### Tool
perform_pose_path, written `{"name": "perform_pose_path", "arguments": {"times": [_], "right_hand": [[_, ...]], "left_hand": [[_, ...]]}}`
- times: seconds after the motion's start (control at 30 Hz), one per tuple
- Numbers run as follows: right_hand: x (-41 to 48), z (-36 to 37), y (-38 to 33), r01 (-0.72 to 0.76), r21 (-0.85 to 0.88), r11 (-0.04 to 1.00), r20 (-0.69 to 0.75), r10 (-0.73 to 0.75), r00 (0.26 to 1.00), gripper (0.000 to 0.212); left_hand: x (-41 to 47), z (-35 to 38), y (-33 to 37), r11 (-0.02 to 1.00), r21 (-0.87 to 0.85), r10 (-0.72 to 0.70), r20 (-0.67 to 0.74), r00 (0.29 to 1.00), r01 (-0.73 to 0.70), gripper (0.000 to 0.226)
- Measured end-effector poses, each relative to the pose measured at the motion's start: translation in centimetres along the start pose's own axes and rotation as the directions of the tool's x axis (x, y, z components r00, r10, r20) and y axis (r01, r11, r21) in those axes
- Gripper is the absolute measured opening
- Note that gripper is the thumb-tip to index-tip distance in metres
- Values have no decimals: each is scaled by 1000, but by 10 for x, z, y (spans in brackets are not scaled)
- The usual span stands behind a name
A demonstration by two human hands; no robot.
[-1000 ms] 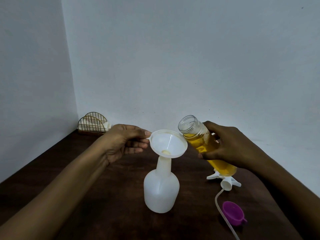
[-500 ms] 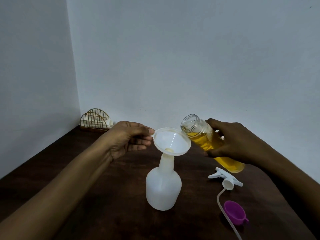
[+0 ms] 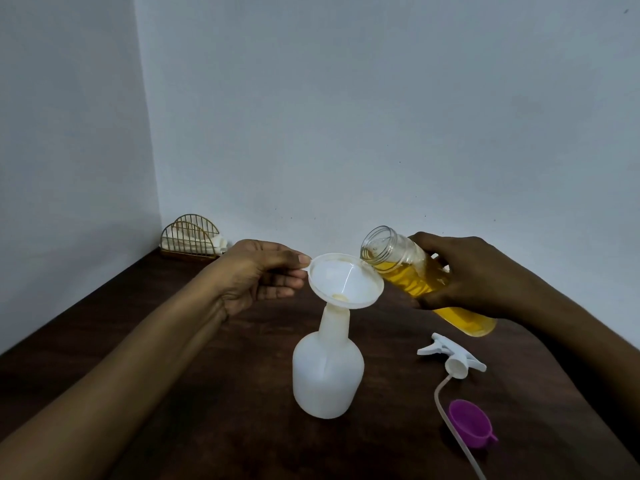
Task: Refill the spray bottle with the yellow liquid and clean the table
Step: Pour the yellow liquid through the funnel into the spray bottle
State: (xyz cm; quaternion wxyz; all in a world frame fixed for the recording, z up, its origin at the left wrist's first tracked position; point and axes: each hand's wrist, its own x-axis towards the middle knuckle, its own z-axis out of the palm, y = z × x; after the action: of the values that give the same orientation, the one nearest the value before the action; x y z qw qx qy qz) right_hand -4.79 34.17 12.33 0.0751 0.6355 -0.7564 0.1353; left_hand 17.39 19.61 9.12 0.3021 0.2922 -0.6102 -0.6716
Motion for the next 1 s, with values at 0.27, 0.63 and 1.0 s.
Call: {"name": "perform_pose_path", "arguments": {"times": [0.27, 0.63, 1.0], "right_hand": [[1, -3, -1, -12, -4, 1000, 18, 12, 1000, 62], [4, -6, -2, -9, -27, 1000, 38, 10, 999, 60], [4, -9, -3, 13, -49, 999, 47, -11, 999, 60]], "left_hand": [[1, -1, 0, 1000, 2, -5, 9, 1000, 5, 6], [1, -1, -1, 1000, -7, 0, 9, 1000, 0, 8], [1, -1, -1, 1000, -3, 0, 5, 1000, 0, 7]]}}
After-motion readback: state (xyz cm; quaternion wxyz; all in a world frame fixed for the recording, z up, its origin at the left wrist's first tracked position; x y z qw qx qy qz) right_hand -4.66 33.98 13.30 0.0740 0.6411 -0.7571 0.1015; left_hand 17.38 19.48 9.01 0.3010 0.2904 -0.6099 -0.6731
